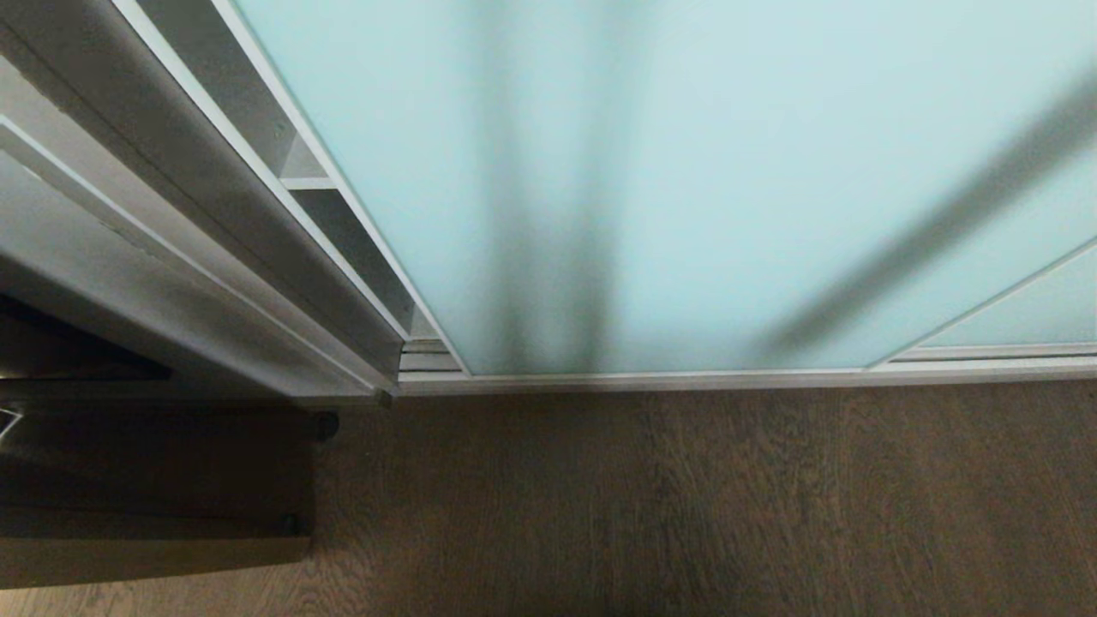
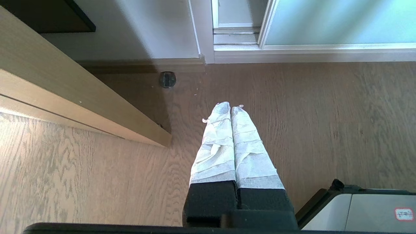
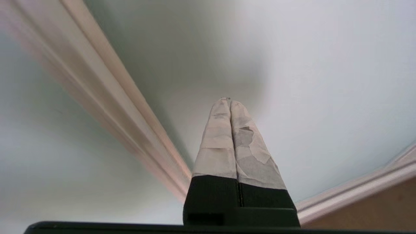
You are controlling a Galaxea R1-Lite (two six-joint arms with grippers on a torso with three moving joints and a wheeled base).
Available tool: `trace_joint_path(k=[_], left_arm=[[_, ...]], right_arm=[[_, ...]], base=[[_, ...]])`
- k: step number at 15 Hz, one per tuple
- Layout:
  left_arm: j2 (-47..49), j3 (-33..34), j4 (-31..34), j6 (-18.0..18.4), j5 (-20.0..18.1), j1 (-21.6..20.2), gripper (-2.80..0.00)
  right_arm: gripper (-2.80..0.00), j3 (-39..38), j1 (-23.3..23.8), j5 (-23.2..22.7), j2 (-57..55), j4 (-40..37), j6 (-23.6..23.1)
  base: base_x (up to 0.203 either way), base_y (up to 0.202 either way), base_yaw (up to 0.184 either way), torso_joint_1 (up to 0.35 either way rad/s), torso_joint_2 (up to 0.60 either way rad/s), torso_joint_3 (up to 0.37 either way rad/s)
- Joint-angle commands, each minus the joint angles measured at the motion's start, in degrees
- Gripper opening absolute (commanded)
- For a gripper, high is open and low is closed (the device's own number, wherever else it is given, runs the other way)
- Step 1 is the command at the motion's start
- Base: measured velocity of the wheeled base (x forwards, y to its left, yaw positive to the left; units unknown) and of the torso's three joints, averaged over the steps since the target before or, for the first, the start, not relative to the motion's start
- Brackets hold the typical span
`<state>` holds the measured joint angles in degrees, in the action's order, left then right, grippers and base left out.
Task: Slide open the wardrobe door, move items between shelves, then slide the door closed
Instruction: Close the door
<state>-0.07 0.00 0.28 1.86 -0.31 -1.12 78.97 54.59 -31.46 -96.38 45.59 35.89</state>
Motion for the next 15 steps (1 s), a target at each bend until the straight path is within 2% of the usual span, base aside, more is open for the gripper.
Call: trace_joint_path(k=[1,5,9,12,15], left_arm=[[0.1,0.1,0.0,0.0,0.1,0.0,-2.80],[0.1,0.0,0.0,0.0,0.0,0.0,-2.80],[0.1,0.1,0.0,0.0,0.0,0.0,-2.80],[0.1,0.0,0.0,0.0,0.0,0.0,-2.80],[0.1,0.0,0.0,0.0,0.0,0.0,-2.80]], right_arm=[[-2.80,0.3,0.4,-0.2,-0.4,0.3,0.2],[-2.80,2.3,-0.3,0.1,-6.0,0.5,0.1],[-2.80,6.5,-3.5,0.2,-12.0,-0.9,0.6],[-2.80,8.2,-5.5,0.2,-13.7,-1.0,5.2],[-2.80,8.7,-7.4,0.3,-14.5,-1.0,6.1]], base=[[0.000,0.000,0.000,0.000,0.00,0.000],[0.000,0.000,0.000,0.000,0.00,0.000],[0.000,0.000,0.000,0.000,0.00,0.000],[0.000,0.000,0.000,0.000,0.00,0.000],[0.000,0.000,0.000,0.000,0.00,0.000]])
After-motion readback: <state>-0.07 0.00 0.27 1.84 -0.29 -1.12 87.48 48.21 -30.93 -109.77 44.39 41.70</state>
